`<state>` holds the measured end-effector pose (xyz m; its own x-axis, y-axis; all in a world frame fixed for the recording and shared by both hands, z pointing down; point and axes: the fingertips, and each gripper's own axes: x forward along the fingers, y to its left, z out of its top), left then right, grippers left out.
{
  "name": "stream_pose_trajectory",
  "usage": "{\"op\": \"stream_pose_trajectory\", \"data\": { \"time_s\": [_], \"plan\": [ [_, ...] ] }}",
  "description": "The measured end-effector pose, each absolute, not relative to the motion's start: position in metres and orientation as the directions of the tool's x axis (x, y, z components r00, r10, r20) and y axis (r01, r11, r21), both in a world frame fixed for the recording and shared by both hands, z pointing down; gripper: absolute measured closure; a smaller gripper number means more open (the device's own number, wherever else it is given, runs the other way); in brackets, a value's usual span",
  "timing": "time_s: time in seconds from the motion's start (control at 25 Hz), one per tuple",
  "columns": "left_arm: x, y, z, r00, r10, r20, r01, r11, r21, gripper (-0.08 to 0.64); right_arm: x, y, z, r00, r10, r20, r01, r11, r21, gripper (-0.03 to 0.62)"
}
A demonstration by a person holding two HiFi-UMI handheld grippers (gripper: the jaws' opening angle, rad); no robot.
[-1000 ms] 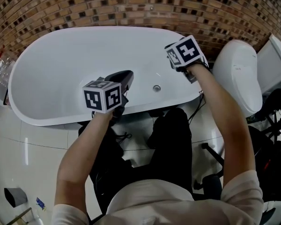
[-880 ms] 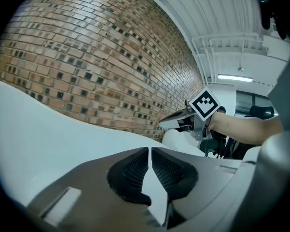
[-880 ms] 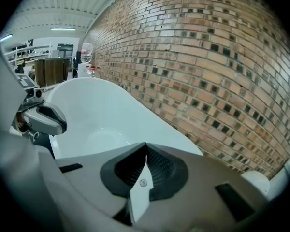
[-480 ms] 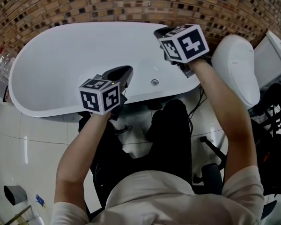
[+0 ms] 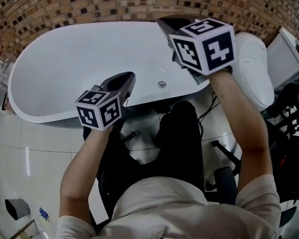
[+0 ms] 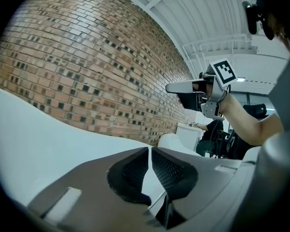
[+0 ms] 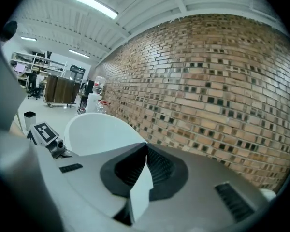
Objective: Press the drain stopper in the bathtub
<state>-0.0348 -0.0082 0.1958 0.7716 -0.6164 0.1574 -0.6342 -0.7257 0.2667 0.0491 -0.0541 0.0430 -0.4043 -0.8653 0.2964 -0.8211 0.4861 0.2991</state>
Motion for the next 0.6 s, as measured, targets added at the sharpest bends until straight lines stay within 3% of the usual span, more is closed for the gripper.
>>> {"op": "stream_pose_trajectory", "data": {
  "time_s": [0.6],
  "plan": [
    [-0.049,0.034,0.199,0.738,-0.664,0.117,-0.672,-0.709,0.214,0.53,0.068,0.016,0.067,-0.431,-0.892,0.14,-0.871,0.451,0.196,0.578]
  ]
}}
